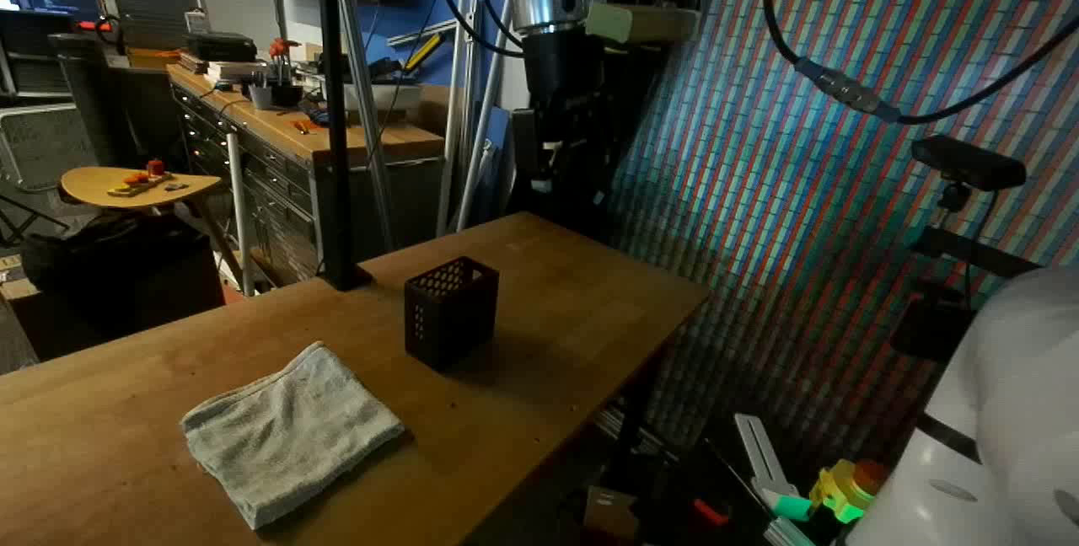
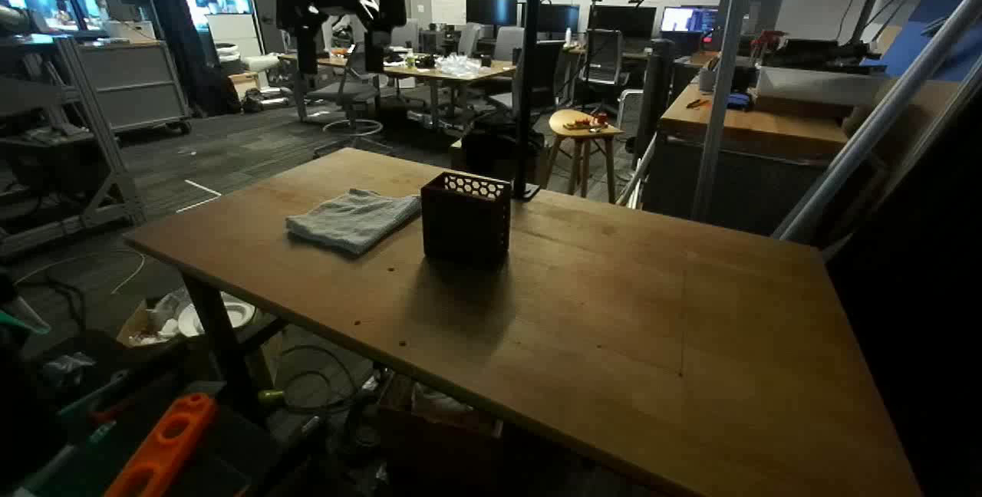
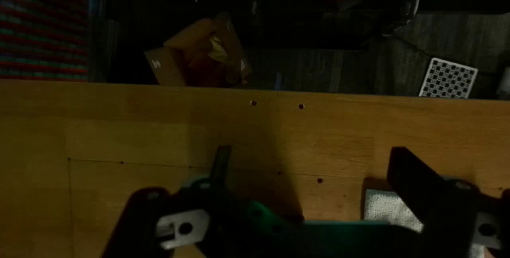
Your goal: Put the towel in the box
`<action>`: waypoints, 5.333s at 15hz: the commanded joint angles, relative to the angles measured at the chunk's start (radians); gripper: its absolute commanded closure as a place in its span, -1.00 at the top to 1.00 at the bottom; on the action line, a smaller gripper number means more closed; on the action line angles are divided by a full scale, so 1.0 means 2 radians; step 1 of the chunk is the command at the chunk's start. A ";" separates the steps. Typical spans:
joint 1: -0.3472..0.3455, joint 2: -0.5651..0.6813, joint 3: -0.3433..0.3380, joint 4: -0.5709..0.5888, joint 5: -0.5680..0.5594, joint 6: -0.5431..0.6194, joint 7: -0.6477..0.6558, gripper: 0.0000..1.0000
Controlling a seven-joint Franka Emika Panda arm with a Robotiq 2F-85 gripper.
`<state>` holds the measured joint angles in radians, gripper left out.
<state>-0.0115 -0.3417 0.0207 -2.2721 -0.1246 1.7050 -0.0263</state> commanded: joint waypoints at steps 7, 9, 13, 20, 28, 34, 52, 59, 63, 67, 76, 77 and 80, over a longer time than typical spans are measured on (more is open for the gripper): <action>0.005 0.001 0.000 0.007 0.000 0.002 0.002 1.00; 0.010 0.012 0.009 0.017 -0.001 0.003 0.017 1.00; 0.024 0.049 0.036 0.049 0.004 0.018 0.072 1.00; 0.053 0.141 0.079 0.135 -0.013 0.093 0.169 1.00; 0.070 0.222 0.073 0.189 -0.049 0.170 0.155 1.00; 0.087 0.289 0.072 0.227 -0.065 0.189 0.113 1.00; 0.127 0.498 0.044 0.312 -0.056 0.266 0.095 1.00; 0.144 0.556 0.051 0.338 -0.047 0.299 0.077 1.00; 0.144 0.564 0.050 0.318 -0.046 0.305 0.066 1.00; 0.145 0.581 0.053 0.321 -0.044 0.307 0.055 1.00; 0.146 0.572 0.077 0.307 -0.024 0.332 0.022 -0.14; 0.145 0.569 0.078 0.303 -0.023 0.332 0.021 -0.28; 0.144 0.552 0.079 0.289 -0.020 0.328 0.021 -0.72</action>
<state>0.2773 0.7995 0.1760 -1.6466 -0.1971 2.3403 0.0424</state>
